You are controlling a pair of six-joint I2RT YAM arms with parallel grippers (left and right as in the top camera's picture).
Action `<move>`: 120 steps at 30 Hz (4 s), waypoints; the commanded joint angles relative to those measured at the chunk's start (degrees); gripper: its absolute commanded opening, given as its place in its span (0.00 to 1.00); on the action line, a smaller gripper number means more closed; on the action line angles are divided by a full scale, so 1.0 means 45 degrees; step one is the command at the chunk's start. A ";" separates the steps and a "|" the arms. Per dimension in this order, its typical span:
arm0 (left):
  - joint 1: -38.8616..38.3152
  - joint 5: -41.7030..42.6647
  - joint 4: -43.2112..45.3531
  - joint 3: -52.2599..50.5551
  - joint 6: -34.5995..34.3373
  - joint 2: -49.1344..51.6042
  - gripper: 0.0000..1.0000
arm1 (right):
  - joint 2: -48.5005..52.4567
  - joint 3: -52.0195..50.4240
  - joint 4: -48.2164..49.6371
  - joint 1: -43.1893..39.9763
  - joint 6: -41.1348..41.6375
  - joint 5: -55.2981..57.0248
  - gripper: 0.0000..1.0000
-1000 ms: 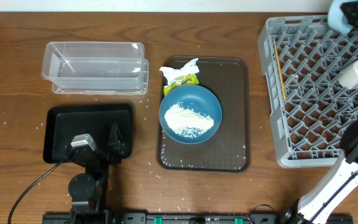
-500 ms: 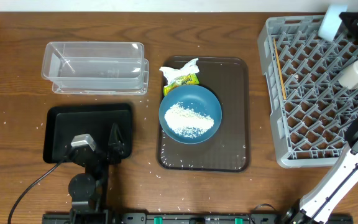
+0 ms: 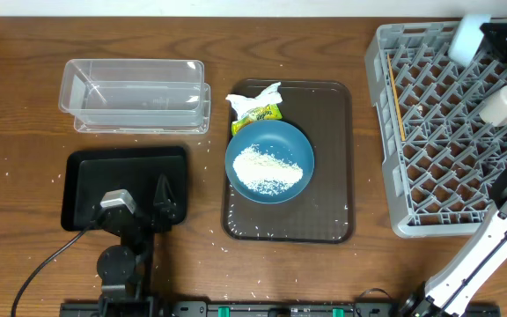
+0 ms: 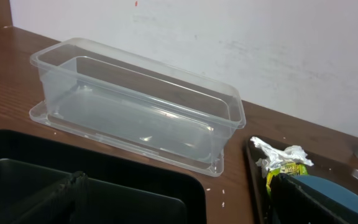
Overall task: Sort waste into correct bins and load items into the dishwasher rack
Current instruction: 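Carry the light-blue cup with the right gripper into the dish rack, then lower the light-blue cup into the rack corner and open the right gripper, then lift the right gripper out of the rack and hold it above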
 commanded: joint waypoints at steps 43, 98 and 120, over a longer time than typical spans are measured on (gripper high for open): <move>-0.0063 -0.0121 -0.0418 -0.0267 0.0078 -0.0005 0.95 | 0.1574 0.0010 0.6484 -0.0204 0.4172 0.0933 0.01; -0.0063 -0.0121 -0.0423 -0.0267 0.0083 -0.0005 0.95 | -0.2900 0.0049 -0.4163 -0.1705 -0.2050 0.7451 0.31; -0.0063 -0.0121 -0.0423 -0.0267 0.0083 -0.0010 0.95 | -0.4663 -0.0151 -1.0375 0.6649 -0.5066 1.3809 0.99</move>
